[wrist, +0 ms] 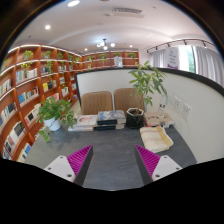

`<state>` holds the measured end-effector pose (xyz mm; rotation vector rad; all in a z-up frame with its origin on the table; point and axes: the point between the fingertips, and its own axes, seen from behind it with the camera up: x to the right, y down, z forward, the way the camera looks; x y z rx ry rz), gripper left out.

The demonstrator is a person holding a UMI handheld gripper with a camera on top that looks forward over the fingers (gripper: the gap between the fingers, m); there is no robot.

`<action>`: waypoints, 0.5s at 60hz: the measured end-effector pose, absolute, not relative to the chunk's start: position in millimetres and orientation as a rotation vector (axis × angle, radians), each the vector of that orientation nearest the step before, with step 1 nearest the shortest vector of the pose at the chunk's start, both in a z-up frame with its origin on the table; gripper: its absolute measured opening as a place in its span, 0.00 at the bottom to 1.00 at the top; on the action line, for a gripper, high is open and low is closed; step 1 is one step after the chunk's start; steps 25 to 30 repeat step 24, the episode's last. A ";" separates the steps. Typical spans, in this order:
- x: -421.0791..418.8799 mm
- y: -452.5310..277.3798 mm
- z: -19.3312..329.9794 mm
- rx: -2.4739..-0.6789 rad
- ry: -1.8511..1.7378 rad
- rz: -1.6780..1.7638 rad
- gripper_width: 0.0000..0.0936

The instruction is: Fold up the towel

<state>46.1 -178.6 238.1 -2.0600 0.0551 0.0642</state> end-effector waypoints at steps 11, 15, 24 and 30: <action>19.2 -212.3 231.1 -2.076 0.023 0.074 0.89; 15.4 -218.8 226.9 -2.082 0.012 0.063 0.89; 7.9 -231.0 223.1 -2.091 0.018 0.078 0.88; 7.9 -231.0 223.1 -2.091 0.018 0.078 0.88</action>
